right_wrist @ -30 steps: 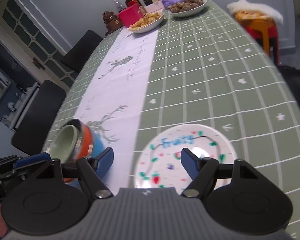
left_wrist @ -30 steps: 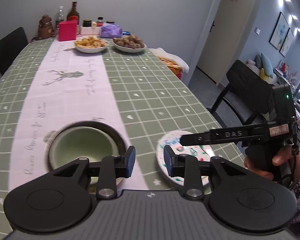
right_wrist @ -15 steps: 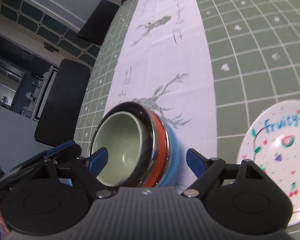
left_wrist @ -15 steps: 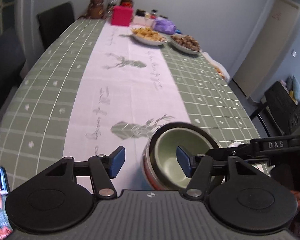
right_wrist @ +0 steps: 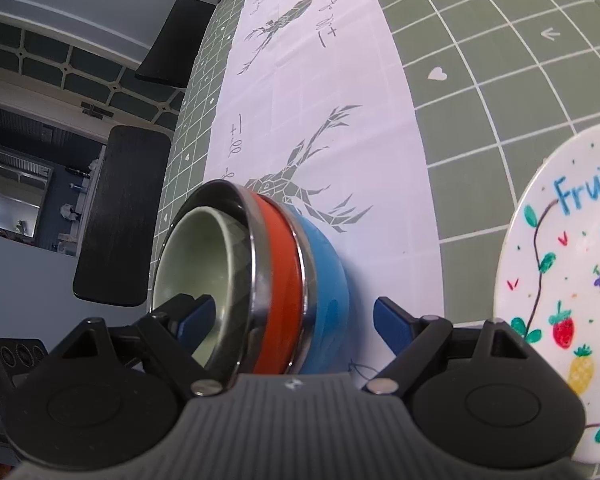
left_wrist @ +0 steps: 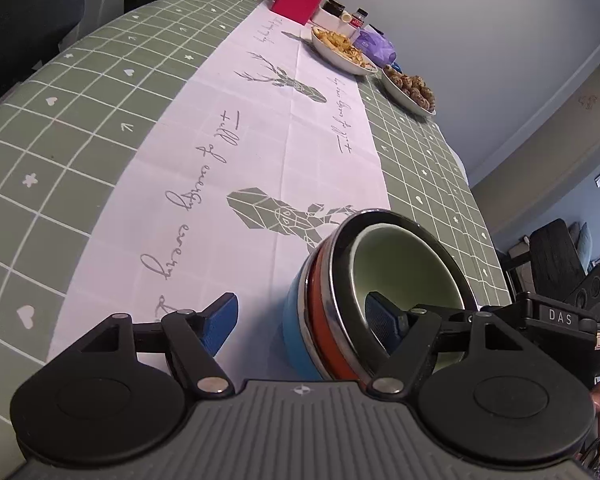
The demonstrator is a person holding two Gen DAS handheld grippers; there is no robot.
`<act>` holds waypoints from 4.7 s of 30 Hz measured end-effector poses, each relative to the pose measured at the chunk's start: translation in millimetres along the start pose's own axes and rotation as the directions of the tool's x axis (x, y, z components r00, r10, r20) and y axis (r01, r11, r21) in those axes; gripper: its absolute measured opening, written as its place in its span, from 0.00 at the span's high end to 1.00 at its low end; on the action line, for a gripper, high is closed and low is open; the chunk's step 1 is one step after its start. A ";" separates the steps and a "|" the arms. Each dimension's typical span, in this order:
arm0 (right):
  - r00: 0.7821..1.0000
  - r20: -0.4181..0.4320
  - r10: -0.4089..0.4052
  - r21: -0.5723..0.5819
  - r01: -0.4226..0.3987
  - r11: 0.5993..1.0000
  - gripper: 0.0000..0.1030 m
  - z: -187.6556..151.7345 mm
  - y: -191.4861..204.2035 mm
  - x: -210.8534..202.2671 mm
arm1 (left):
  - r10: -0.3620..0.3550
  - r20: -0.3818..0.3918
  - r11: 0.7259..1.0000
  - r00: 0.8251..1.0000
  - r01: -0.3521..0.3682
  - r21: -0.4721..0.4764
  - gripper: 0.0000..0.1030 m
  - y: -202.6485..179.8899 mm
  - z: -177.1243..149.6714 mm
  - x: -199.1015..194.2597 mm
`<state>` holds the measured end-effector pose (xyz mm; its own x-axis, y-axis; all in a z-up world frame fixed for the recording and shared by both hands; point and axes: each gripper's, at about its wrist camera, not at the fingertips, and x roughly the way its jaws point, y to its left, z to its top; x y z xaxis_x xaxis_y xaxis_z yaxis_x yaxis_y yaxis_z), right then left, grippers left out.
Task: Organize plates and bowls
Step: 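Move both grippers to the rim of the green-orange-blue bowl stack, then grip the rim of the bowl stack with both grippers, then lift the bowl stack with both grippers and set it onto the plates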
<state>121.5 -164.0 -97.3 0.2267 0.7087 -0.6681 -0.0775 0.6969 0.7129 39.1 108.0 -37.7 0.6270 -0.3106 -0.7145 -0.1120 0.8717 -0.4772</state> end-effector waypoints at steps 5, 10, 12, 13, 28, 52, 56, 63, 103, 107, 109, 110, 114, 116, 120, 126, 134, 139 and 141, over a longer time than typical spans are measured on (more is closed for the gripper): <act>1.000 0.007 0.026 0.003 -0.026 1.000 0.18 -0.7 -1.9 2.6 | -0.052 -0.025 0.997 0.998 0.051 -0.060 0.17 2.7 -3.8 9.3; 0.999 0.003 0.035 0.019 -0.035 0.999 0.19 0.6 -4.6 8.8 | -0.060 -0.045 0.994 0.997 0.056 -0.089 0.17 7.5 -5.2 20.1; 0.999 0.002 0.034 0.022 -0.034 0.999 0.19 0.9 -5.0 10.4 | -0.057 -0.047 0.992 0.997 0.052 -0.112 0.17 10.9 -5.3 23.4; 0.999 0.003 0.033 0.023 -0.033 0.999 0.20 1.1 -5.7 10.9 | -0.060 -0.051 0.991 0.997 0.053 -0.124 0.17 12.8 -5.3 24.9; 0.997 -0.010 0.075 0.095 -0.074 0.993 0.28 -1.5 -17.8 14.1 | -0.156 -0.106 0.965 0.982 0.129 -0.227 0.35 17.4 -8.8 33.4; 0.999 -0.006 0.041 0.155 -0.039 0.987 0.42 -9.1 -18.4 3.5 | -0.130 -0.133 0.963 0.983 0.093 -0.252 0.43 7.8 -7.4 31.7; 0.999 0.003 0.035 0.165 -0.035 0.986 0.42 -9.3 -15.8 -6.7 | -0.134 -0.137 0.963 0.982 0.096 -0.251 0.43 -1.3 -5.6 27.3; 1.000 0.030 0.009 0.162 -0.014 0.987 0.42 -7.2 -16.5 -49.5 | -0.186 -0.147 0.957 0.971 0.145 -0.252 0.44 -32.7 -4.8 26.2; 0.981 0.121 -0.151 0.317 0.106 0.942 0.46 -9.3 -118.3 -159.0 | -0.223 -0.286 0.959 0.932 0.157 -0.236 0.45 -150.8 -44.1 104.2; 0.978 0.133 -0.160 0.311 0.112 0.944 0.46 -8.7 -117.0 -158.6 | -0.229 -0.282 0.957 0.932 0.162 -0.239 0.45 -151.2 -43.7 105.4; 0.978 0.135 -0.160 0.310 0.112 0.944 0.46 -8.6 -117.3 -158.3 | -0.230 -0.278 0.957 0.932 0.166 -0.238 0.45 -150.9 -44.4 105.1; 0.978 0.135 -0.160 0.309 0.112 0.944 0.46 -8.9 -117.4 -158.2 | -0.231 -0.276 0.957 0.933 0.167 -0.237 0.45 -150.5 -45.2 104.8; 0.977 0.140 -0.163 0.309 0.113 0.944 0.46 -11.2 -117.4 -159.2 | -0.231 -0.272 0.959 0.934 0.170 -0.228 0.44 -151.1 -46.7 104.6; 0.976 0.143 -0.164 0.307 0.114 0.945 0.46 -11.7 -117.2 -159.5 | -0.230 -0.274 0.958 0.934 0.169 -0.231 0.44 -151.5 -46.5 104.6; 0.975 0.148 -0.167 0.293 0.118 0.949 0.45 -12.2 -115.2 -160.1 | -0.225 -0.272 0.960 0.936 0.165 -0.227 0.44 -152.3 -46.7 104.7; 0.974 0.168 -0.154 0.275 0.103 0.956 0.37 -13.4 -112.1 -162.5 | -0.183 -0.233 0.975 0.955 0.147 -0.164 0.43 -160.0 -44.6 96.7; 0.967 0.203 -0.155 0.251 0.101 0.963 0.28 -13.4 -105.8 -165.3 | -0.146 -0.166 0.987 0.975 0.134 -0.084 0.32 -166.2 -41.1 84.3; 0.958 0.231 -0.170 0.232 0.115 0.966 0.21 -14.6 -101.4 -168.6 | -0.103 -0.092 0.995 0.990 0.103 -0.009 0.26 -173.4 -38.7 68.7; 0.956 0.242 -0.165 0.223 0.110 0.969 0.21 -15.1 -99.9 -170.1 | -0.083 -0.064 0.996 0.994 0.085 0.025 0.25 -177.5 -37.8 59.3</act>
<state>76.0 -352.5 -58.1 0.4648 0.5362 -0.7046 0.1664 0.7287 0.6643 67.0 -79.5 -14.8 0.5831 -0.4054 -0.7040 -0.0391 0.8516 -0.5228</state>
